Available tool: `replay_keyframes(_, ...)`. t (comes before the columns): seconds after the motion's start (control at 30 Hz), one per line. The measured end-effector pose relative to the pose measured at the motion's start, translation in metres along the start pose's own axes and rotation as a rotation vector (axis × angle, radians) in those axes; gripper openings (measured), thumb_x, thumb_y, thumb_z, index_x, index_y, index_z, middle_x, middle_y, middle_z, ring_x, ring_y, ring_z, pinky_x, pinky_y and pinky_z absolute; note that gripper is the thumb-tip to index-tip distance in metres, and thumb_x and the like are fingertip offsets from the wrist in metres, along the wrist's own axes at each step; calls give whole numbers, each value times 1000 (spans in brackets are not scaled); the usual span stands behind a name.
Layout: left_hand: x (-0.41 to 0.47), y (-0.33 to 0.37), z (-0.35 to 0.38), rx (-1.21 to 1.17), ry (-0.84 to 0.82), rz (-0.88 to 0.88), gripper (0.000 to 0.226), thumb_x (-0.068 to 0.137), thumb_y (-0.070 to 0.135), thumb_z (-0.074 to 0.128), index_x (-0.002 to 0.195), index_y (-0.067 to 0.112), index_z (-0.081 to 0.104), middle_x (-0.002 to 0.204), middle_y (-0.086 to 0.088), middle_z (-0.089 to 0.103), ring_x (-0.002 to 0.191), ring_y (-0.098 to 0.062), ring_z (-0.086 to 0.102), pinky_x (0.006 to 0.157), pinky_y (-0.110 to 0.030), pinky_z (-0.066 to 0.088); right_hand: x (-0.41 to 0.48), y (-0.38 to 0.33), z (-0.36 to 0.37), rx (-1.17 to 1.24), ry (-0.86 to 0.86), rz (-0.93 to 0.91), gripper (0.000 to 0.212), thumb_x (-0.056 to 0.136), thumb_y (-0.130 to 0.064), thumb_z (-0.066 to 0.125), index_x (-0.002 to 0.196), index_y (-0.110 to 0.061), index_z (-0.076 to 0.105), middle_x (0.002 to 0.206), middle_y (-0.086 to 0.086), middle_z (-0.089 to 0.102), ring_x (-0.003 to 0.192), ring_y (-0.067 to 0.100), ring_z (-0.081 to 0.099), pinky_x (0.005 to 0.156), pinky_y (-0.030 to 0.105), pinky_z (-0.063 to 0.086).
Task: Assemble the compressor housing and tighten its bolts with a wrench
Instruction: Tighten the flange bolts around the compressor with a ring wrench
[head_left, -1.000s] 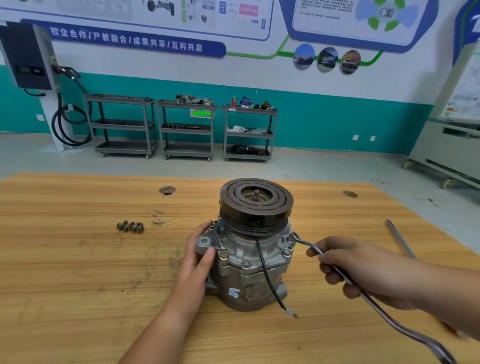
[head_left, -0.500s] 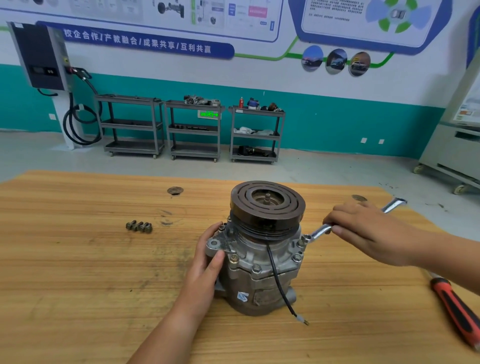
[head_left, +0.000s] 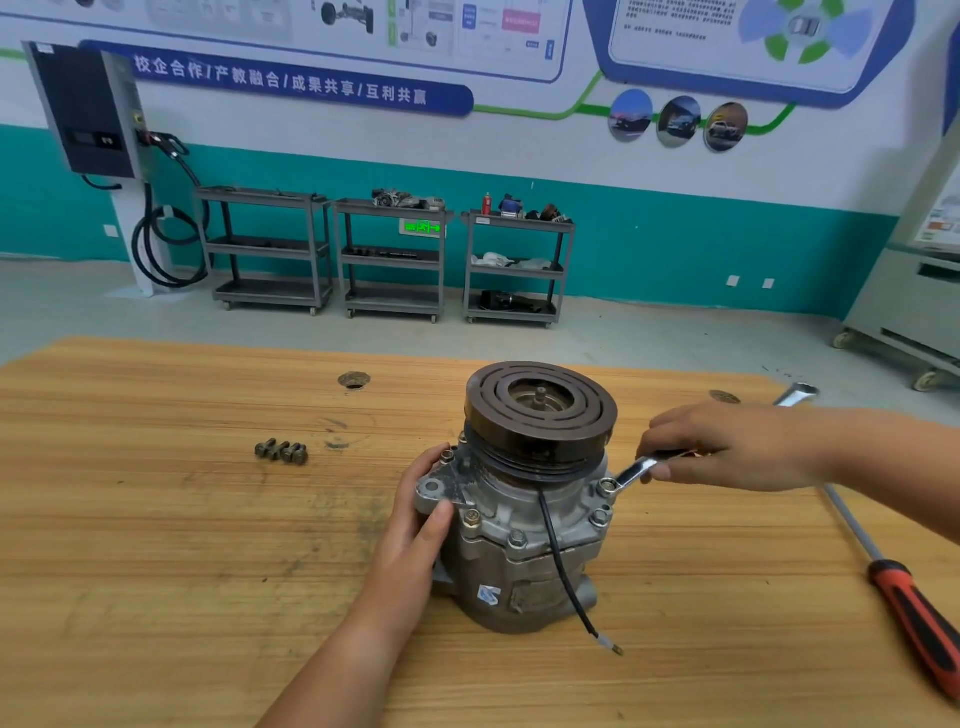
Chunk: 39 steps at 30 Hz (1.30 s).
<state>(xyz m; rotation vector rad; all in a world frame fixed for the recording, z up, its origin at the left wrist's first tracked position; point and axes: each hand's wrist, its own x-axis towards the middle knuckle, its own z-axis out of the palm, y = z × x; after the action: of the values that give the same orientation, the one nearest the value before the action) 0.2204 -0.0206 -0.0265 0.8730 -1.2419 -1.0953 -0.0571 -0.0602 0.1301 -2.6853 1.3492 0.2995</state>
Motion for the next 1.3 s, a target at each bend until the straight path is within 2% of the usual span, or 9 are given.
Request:
replay_keyframes(0.1, 0, -1, 0, -13, -2, -5, 45, 87, 55, 52, 129, 48, 41, 113, 37, 59, 103, 11, 58, 73, -5, 47, -2, -7, -2, 40, -9, 66, 28, 96, -46, 35, 110, -38, 57, 90, -28, 48, 89, -12, 46, 83, 14, 37)
replay_keyframes(0.23, 0, -1, 0, 4, -6, 13, 48, 85, 52, 50, 131, 44, 40, 109, 43, 57, 100, 19, 55, 70, -2, 45, -10, -19, -5, 204, -138, 245, 23, 98, -43, 38, 91, -42, 60, 78, -18, 54, 72, -1, 51, 71, 18, 45)
replay_keyframes(0.43, 0, -4, -1, 4, -14, 16, 54, 78, 48, 46, 131, 45, 40, 106, 41, 59, 97, 17, 58, 69, -4, 47, -24, -44, 14, 1315, -174, 468, 23, 95, -22, 49, 81, -9, 60, 56, -1, 46, 39, 6, 40, 38, 19, 42)
replay_keyframes(0.6, 1, -4, -1, -1, -8, 11, 57, 75, 52, 48, 131, 45, 40, 109, 39, 59, 99, 14, 59, 70, -6, 48, -28, -74, 36, 1850, 97, 629, 23, 91, -19, 53, 74, -6, 60, 47, -1, 41, 27, 4, 37, 27, 16, 39)
replay_keyframes(0.73, 2, -4, -1, -12, 5, -1, 52, 82, 59, 51, 131, 46, 43, 115, 34, 59, 105, 11, 57, 75, -7, 48, -27, -97, 46, 2201, 226, 599, 26, 89, -20, 52, 69, -5, 59, 46, -3, 41, 26, 2, 39, 25, 16, 38)
replay_keyframes(0.97, 2, -4, -4, 27, -28, 15, 70, 70, 52, 66, 134, 44, 38, 118, 31, 59, 109, 7, 57, 77, -8, 48, -24, -108, 49, 2239, 320, 591, 29, 97, -23, 43, 75, -9, 55, 45, -3, 42, 25, 1, 31, 24, 9, 23)
replay_keyframes(1.1, 0, -4, -4, 140, -139, 6, 112, 46, 77, 73, 140, 44, 23, 118, 43, 52, 109, 19, 50, 79, -4, 45, -17, -118, 51, 2250, 406, 597, 31, 99, -21, 40, 73, -11, 52, 43, -3, 41, 24, 2, 27, 25, 9, 20)
replay_keyframes(1.17, -1, -6, -4, 211, -139, 14, 128, 37, 82, 73, 144, 29, 26, 118, 34, 57, 109, 24, 46, 80, 3, 38, -13, -125, 51, 2319, 449, 584, 32, 100, -20, 39, 72, -11, 51, 43, -3, 41, 24, 2, 28, 25, 9, 21)
replay_keyframes(1.3, 1, -13, -4, 298, -101, 20, 127, 35, 78, 73, 143, 23, 32, 125, 26, 50, 118, 12, 47, 82, 2, 36, -4, -136, 53, 2474, 557, 530, 33, 100, -21, 36, 72, -12, 49, 41, -4, 40, 23, 2, 29, 25, 8, 19)
